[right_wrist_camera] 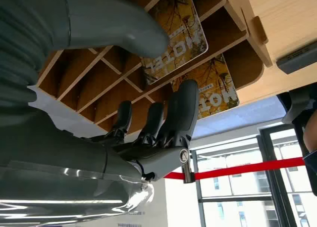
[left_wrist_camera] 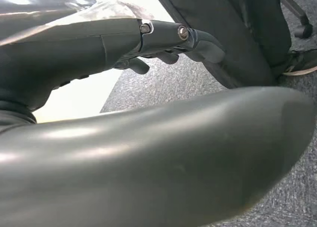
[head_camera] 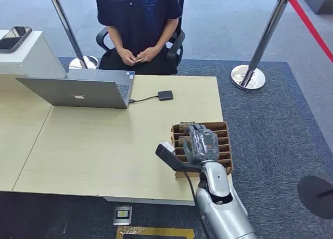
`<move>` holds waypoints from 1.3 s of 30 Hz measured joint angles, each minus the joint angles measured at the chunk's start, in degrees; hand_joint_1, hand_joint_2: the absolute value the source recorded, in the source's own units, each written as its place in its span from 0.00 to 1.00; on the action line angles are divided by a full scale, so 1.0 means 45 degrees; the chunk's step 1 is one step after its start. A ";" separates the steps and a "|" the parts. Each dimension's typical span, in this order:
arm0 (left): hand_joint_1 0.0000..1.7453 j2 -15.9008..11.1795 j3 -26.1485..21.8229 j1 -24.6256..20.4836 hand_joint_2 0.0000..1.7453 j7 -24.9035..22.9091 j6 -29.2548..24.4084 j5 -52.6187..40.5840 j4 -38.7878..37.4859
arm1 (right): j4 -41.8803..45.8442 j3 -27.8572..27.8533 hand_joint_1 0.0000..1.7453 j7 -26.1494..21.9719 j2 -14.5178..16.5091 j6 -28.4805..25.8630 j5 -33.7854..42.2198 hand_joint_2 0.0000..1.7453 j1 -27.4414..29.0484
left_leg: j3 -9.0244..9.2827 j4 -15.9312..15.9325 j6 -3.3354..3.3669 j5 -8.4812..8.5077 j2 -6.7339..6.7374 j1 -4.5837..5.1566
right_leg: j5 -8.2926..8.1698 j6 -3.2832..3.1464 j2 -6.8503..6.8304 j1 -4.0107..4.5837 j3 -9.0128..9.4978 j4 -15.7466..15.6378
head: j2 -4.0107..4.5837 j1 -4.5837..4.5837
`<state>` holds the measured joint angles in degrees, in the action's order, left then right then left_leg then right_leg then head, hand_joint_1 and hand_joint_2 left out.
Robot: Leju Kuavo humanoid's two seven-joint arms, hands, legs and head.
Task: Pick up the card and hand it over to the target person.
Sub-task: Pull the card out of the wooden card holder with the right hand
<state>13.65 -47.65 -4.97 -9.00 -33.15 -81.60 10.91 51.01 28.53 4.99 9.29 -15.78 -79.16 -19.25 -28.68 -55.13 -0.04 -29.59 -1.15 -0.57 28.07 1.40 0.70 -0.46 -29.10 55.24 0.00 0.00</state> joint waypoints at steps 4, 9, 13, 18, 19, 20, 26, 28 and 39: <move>0.00 -0.0001 -0.0011 0.0005 0.00 0.0012 -0.0010 0.0010 0.0003 | -0.0155 0.0009 0.49 0.0003 0.0019 -0.0053 -0.0004 1.00 -0.0047 | 0.0003 0.0001 0.0000 0.0000 0.0000 0.0000 | 0.0001 0.0000 0.0001 0.0000 0.0002 -0.0001 | 0.0000 0.0000; 0.00 0.0003 -0.0030 0.0009 0.00 0.0036 -0.0031 0.0021 0.0007 | -0.0346 0.0011 0.48 0.0020 0.0033 -0.0121 -0.0009 1.00 -0.0119 | 0.0002 0.0002 0.0000 0.0002 0.0006 -0.0001 | -0.0003 -0.0002 0.0001 0.0001 0.0002 -0.0003 | 0.0000 0.0000; 0.00 0.0006 -0.0032 0.0010 0.00 0.0045 -0.0029 0.0018 0.0003 | -0.0393 0.0010 0.48 0.0057 0.0021 -0.0150 -0.0040 1.00 -0.0141 | 0.0003 0.0000 0.0000 -0.0002 0.0000 -0.0001 | 0.0001 0.0000 0.0000 0.0001 0.0003 -0.0001 | 0.0000 0.0000; 0.00 0.0010 -0.0045 0.0008 0.00 0.0033 -0.0026 0.0037 0.0004 | -0.0497 0.0029 0.47 0.0066 0.0041 -0.0129 -0.0061 1.00 -0.0150 | 0.0001 0.0000 0.0000 -0.0001 -0.0001 0.0000 | 0.0001 0.0000 -0.0001 0.0000 0.0001 0.0000 | 0.0000 0.0000; 0.00 0.0011 -0.0052 0.0007 0.00 0.0027 -0.0024 0.0048 0.0004 | -0.0554 0.0039 0.47 0.0069 0.0055 -0.0117 -0.0070 1.00 -0.0154 | 0.0001 0.0001 0.0000 0.0001 0.0002 0.0000 | -0.0001 -0.0001 -0.0001 0.0000 0.0000 0.0000 | 0.0000 0.0000; 0.00 0.0014 -0.0058 0.0006 0.00 0.0024 -0.0024 0.0062 0.0005 | -0.0655 0.0054 0.47 0.0076 0.0075 -0.0119 -0.0084 1.00 -0.0165 | 0.0001 0.0001 -0.0001 0.0001 0.0002 0.0000 | -0.0001 -0.0001 0.0000 0.0000 0.0000 -0.0001 | 0.0000 0.0000; 0.00 0.0008 -0.0036 0.0014 0.00 0.0063 -0.0089 0.0033 0.0012 | -0.0987 0.0045 0.52 0.0132 0.0077 -0.0291 -0.0122 1.00 -0.0189 | 0.0006 0.0002 0.0000 0.0001 -0.0008 -0.0001 | 0.0001 0.0000 -0.0007 0.0001 0.0007 -0.0004 | 0.0000 0.0000; 0.00 -0.0003 -0.0022 0.0011 0.00 0.0061 -0.0082 0.0012 0.0006 | -0.0987 0.0034 0.56 0.0136 0.0056 -0.0326 -0.0118 1.00 -0.0164 | 0.0007 0.0003 0.0000 0.0001 -0.0007 -0.0001 | 0.0000 0.0001 -0.0007 0.0001 0.0008 -0.0005 | 0.0000 0.0000; 0.00 -0.0039 0.0076 0.0008 0.00 0.0085 -0.0048 -0.0129 -0.0003 | -0.0808 0.0054 0.70 0.0316 -0.0051 -0.0493 -0.0308 1.00 0.0009 | 0.0010 0.0003 -0.0001 0.0004 -0.0013 -0.0003 | -0.0001 -0.0001 -0.0015 0.0003 0.0012 -0.0008 | 0.0000 0.0000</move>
<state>13.47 -47.31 -4.93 -8.61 -33.36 -82.18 10.89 47.38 28.78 6.41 9.06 -18.00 -80.55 -19.21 -28.64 -55.12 -0.04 -29.58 -1.21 -0.59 28.07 1.39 0.63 -0.45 -29.05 55.21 0.00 0.00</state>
